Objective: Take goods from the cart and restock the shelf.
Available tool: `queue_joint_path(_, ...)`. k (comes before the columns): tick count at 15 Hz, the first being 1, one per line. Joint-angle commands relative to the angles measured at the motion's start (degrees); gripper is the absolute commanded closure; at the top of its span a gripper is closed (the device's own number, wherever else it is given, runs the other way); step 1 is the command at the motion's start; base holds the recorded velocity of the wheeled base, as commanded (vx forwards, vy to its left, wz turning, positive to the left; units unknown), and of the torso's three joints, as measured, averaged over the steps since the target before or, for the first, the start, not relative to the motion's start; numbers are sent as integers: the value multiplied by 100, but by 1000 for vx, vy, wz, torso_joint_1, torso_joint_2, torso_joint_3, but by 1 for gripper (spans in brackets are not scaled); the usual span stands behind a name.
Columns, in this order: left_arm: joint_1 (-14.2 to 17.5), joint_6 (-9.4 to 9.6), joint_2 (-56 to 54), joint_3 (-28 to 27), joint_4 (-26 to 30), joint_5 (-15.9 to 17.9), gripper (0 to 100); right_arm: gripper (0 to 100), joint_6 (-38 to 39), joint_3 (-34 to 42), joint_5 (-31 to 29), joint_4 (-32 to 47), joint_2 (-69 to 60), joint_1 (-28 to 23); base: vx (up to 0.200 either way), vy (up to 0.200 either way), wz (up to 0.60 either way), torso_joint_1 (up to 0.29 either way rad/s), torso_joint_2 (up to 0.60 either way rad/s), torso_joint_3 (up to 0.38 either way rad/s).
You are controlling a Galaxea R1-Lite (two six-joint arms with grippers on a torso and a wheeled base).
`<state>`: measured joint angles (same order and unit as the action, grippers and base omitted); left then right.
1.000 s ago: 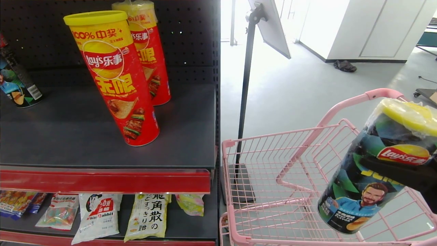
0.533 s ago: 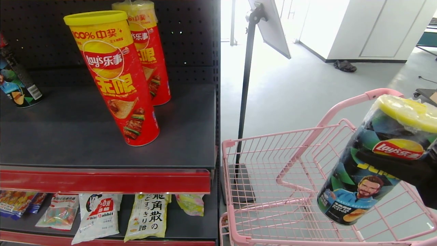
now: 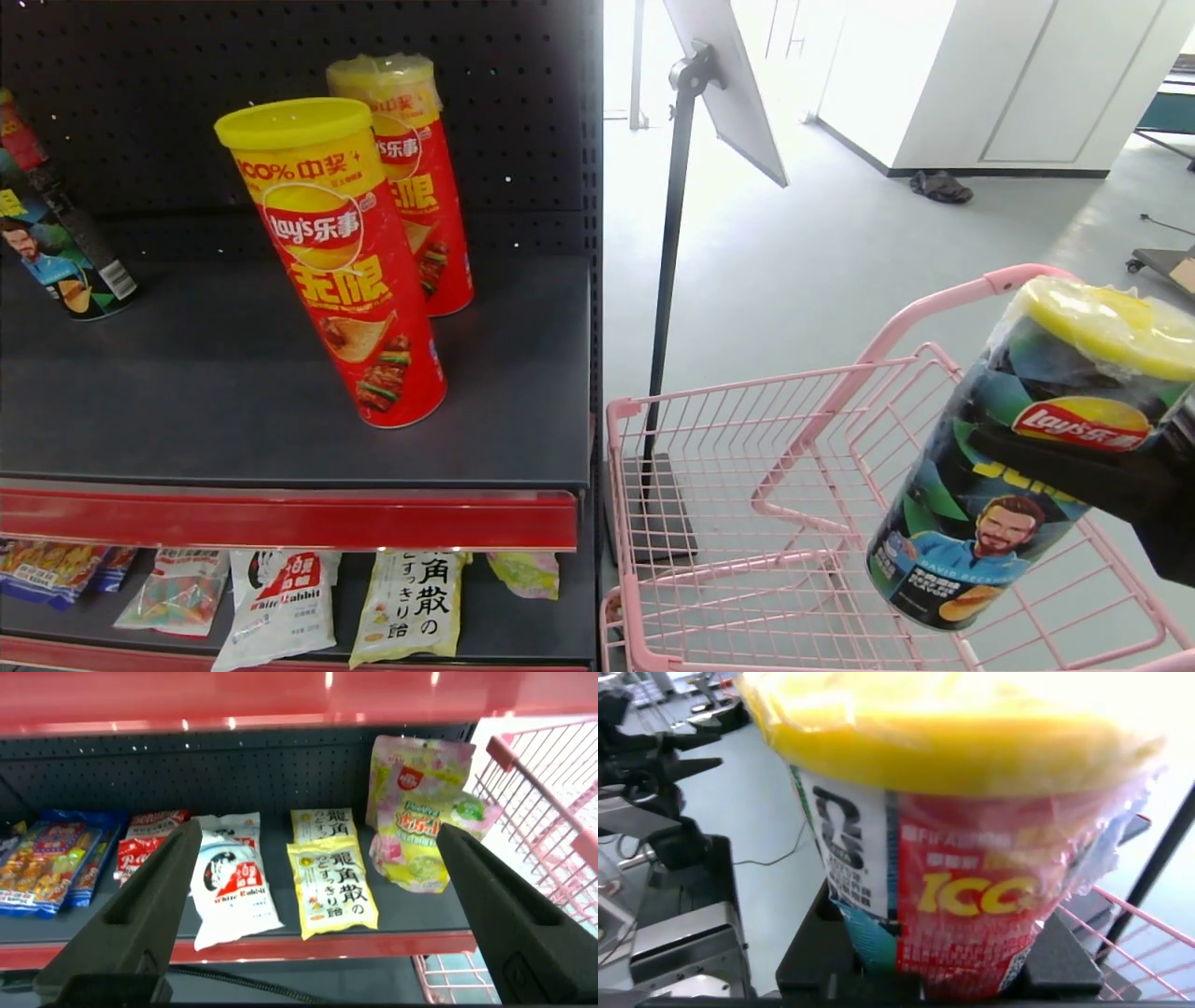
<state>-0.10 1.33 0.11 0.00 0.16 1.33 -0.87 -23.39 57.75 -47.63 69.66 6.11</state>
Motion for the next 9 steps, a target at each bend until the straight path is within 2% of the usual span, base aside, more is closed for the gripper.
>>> queue_joint_path(1,1,-1,-2,0,2,-1,0,100,-19,-7,184,-1,4,22,0,0,0,217,-549,-330)
queue_joint_path(6,1,-1,-2,0,2,-1,0,100,-98,-51,246,8,13,22,0,0,0,240,-587,-345)
queue_joint_path(9,1,-1,-2,0,2,-1,0,100,-98,1,246,-1,-14,13,0,0,0,191,-427,-245)
